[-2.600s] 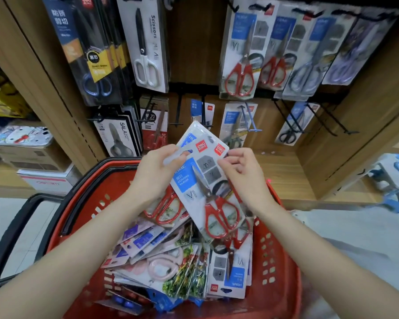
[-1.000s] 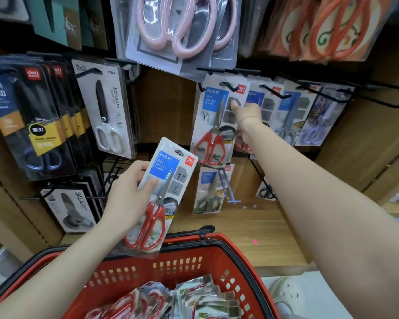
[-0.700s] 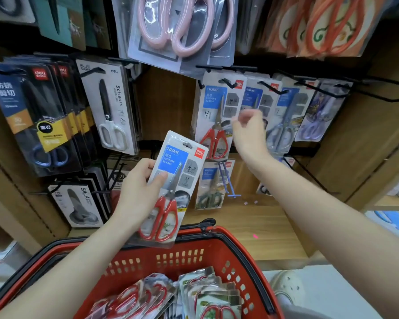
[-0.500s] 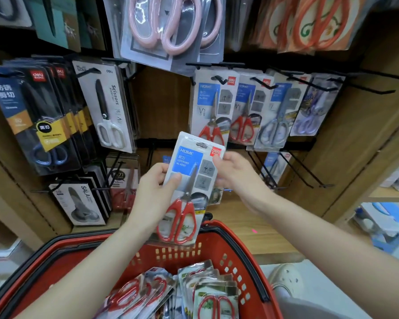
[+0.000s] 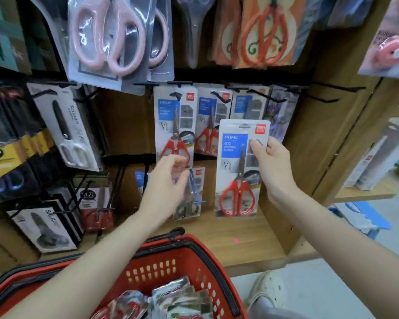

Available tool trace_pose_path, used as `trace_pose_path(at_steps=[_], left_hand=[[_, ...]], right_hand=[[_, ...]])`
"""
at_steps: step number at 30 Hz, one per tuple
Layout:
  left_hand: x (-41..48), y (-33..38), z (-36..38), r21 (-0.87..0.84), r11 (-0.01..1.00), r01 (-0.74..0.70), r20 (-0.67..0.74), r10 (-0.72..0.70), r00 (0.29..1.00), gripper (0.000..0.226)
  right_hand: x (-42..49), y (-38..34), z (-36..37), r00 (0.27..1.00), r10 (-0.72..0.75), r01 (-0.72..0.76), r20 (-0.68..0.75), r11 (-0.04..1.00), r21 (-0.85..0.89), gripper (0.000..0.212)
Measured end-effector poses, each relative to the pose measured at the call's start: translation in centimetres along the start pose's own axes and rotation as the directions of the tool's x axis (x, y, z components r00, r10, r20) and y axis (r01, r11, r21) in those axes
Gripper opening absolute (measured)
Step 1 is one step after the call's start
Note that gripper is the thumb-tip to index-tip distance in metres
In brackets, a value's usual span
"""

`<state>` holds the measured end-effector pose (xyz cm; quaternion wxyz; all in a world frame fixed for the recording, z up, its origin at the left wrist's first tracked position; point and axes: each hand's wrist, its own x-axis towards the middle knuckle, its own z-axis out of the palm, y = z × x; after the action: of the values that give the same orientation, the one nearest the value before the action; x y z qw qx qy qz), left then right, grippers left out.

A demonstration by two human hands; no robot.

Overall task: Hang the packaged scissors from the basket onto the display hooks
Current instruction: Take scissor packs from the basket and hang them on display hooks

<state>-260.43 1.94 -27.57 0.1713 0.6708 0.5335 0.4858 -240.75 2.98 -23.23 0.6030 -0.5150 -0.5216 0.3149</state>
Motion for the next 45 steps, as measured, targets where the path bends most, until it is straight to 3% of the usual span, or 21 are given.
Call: trace_pose_path(at_steps=[5,9,13,20,26,31,34,37,40,43,45], left_hand=[[4.9,-4.0,-1.5,0.136,0.981,0.137,-0.106,-0.123,0.987,0.037],[7.7,-5.8,-1.8,0.089,0.961,0.264,-0.111,-0.253,0.961,0.050],[9.1,-6.2,-0.9,-0.006,0.963,0.268,-0.045,-0.268,0.962,0.043],[9.9,-5.7,0.2,-0.066,0.952,0.299,-0.089,-0.304,0.949,0.036],[10.1,-4.9,0.2,-0.060,0.951,0.304,-0.096,-0.308,0.946,0.033],[9.6,-5.2,-0.7,-0.039,0.964,0.263,-0.119,-0.265,0.957,0.029],[9.4,-5.6,-1.5,-0.008,0.974,0.227,-0.155,-0.225,0.962,0.032],[9.0,-5.3,-1.7,0.057,0.995,0.077,-0.260,-0.060,0.964,0.034],[8.3,-2.5,-1.0,0.009,0.999,-0.053,-0.307,0.053,0.950,0.023],[7.9,1.2,0.0,0.060,0.985,-0.161,-0.389,0.172,0.905,0.028],[7.8,3.0,0.5,-0.001,0.985,-0.174,-0.368,0.162,0.916,0.024]], right_hand=[[3.2,-0.4,2.0,0.998,-0.061,0.061,-0.016,0.998,-0.027,0.017],[5.7,-0.9,3.5,0.994,-0.089,0.084,-0.067,0.994,-0.073,0.016],[6.7,-1.1,4.0,0.986,-0.149,0.139,-0.078,0.983,-0.121,0.012],[5.8,-0.4,3.4,0.971,-0.233,0.223,-0.048,0.962,-0.158,0.008],[6.6,-0.7,3.9,0.971,-0.220,0.198,-0.091,0.958,-0.209,0.005],[6.4,-0.9,4.3,0.981,-0.182,0.168,-0.064,0.968,-0.189,0.005],[5.0,-0.8,4.1,0.964,-0.247,0.234,-0.096,0.963,-0.130,0.007],[3.8,-0.6,3.5,0.965,-0.241,0.236,-0.105,0.970,-0.061,0.008],[3.4,-0.8,3.2,0.981,-0.166,0.165,-0.104,0.986,-0.016,0.007],[3.5,-1.1,3.2,0.989,-0.094,0.095,-0.114,0.996,-0.003,0.012],[3.5,-1.2,3.1,0.992,-0.064,0.062,-0.107,0.998,-0.014,0.014]])
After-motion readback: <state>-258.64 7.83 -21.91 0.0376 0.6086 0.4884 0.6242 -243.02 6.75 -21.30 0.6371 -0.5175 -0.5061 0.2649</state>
